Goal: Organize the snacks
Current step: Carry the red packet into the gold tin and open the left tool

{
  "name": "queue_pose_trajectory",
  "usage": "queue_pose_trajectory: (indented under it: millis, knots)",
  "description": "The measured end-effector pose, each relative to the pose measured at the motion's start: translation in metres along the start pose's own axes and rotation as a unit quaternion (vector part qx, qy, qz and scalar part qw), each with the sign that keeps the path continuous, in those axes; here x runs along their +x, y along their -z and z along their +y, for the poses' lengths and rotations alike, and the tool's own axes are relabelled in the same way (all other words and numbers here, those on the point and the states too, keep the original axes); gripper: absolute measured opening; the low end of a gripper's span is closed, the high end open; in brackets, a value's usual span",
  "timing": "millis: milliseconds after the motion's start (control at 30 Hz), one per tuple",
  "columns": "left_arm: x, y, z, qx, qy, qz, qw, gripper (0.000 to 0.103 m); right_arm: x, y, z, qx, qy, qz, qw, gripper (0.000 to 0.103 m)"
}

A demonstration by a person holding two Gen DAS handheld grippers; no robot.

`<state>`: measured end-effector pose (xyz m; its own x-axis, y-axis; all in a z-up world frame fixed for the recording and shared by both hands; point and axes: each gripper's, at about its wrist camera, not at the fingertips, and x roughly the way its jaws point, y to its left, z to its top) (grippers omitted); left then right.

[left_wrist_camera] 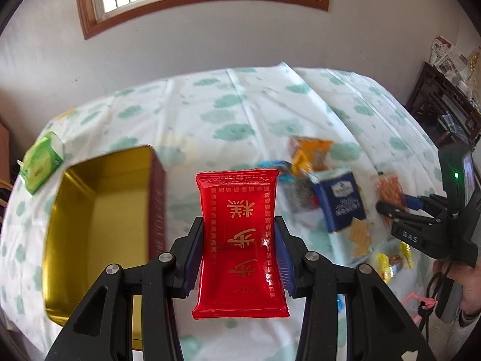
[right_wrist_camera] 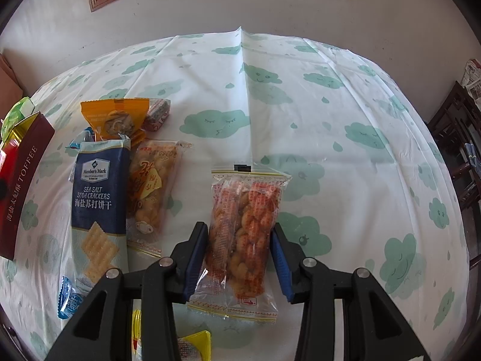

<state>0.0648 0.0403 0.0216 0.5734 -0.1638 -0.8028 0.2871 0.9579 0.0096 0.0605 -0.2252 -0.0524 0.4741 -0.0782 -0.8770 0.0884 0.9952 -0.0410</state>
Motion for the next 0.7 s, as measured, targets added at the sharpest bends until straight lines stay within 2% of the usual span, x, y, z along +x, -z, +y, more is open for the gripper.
queue_pose_trajectory:
  millis: [167,367,500,700]
  knots:
    - [-0.007,-0.006,0.050,-0.008,-0.057,-0.008,0.9983,0.040,0.001,-0.001,0.000,0.002,0.002,0.005,1.000,0.043]
    - [0.007,0.007,0.111,-0.022,-0.112,0.023,0.9932,0.040,0.001,-0.003,0.001,0.005,0.005,0.011,1.000,0.043]
    - [0.021,0.023,0.138,-0.031,-0.122,0.049,0.9909,0.040,0.001,-0.003,0.001,0.006,0.007,0.014,1.000,0.043]
    - [0.037,0.042,0.149,-0.026,-0.129,0.080,0.9880,0.040,0.002,-0.005,0.002,0.009,0.009,0.017,1.000,0.043]
